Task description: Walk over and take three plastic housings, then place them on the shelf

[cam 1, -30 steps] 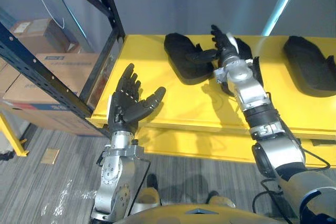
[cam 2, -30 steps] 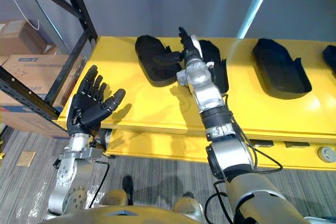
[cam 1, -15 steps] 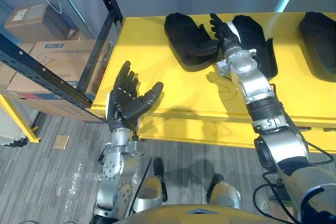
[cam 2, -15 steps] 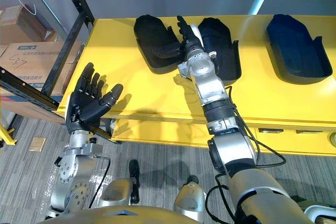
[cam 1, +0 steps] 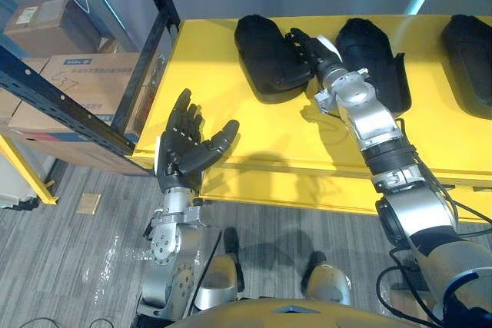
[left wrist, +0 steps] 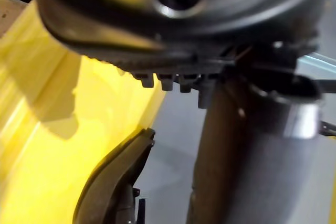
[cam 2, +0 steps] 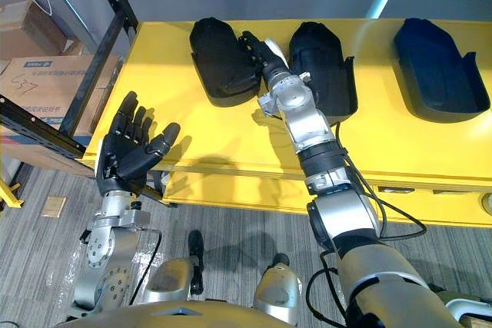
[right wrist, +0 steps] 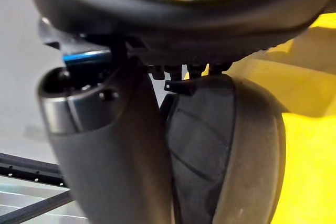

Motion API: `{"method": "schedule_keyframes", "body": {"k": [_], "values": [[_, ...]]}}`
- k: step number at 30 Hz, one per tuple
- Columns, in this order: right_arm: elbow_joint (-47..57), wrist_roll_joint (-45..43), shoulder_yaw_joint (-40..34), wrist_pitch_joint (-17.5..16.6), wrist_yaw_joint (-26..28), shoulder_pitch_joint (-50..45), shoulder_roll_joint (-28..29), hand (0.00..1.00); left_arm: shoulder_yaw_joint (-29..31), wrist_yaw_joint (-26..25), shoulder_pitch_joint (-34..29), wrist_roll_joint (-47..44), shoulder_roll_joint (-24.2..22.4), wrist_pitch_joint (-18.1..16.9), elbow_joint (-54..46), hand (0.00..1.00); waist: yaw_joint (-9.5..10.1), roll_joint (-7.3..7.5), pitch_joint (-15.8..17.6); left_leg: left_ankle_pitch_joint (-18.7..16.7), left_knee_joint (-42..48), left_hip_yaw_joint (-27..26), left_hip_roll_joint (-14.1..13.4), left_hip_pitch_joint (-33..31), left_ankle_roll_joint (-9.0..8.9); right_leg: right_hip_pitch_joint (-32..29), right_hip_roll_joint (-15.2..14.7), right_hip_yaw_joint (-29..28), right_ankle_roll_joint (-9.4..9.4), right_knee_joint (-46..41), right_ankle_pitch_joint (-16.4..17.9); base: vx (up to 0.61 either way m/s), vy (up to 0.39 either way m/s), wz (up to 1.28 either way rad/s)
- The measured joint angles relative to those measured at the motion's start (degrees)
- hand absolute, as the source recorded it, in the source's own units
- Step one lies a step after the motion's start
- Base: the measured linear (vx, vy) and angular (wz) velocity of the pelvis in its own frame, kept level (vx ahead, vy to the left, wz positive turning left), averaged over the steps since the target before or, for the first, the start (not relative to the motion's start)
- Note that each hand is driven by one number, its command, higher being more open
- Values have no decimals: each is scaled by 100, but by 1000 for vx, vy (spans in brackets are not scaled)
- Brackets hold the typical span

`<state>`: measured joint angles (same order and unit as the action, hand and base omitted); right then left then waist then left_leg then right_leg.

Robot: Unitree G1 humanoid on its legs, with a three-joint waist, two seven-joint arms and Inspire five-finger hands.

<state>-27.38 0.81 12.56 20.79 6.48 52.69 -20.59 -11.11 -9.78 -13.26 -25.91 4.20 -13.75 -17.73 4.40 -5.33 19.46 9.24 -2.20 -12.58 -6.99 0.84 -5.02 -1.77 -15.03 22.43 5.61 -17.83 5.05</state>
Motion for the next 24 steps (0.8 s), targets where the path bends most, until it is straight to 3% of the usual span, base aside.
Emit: {"method": "schedule_keyframes", "body": {"k": [20, 24], "values": [[467, 10, 317, -38, 279, -564, 80, 100, -160, -6, -1, 67, 34, 1, 17, 100, -3, 60, -31, 3, -50, -18, 26, 168, 12, 234, 19, 17, 72, 199, -59, -1, 0, 0], [579, 71, 330, -72, 263, -708, 124, 100, -169, -6, -2, 160, 73, 2, 20, 100, -3, 126, -82, 3, -78, -25, 29, 170, 12, 231, 24, 16, 78, 226, -66, 0, 0, 0]]}}
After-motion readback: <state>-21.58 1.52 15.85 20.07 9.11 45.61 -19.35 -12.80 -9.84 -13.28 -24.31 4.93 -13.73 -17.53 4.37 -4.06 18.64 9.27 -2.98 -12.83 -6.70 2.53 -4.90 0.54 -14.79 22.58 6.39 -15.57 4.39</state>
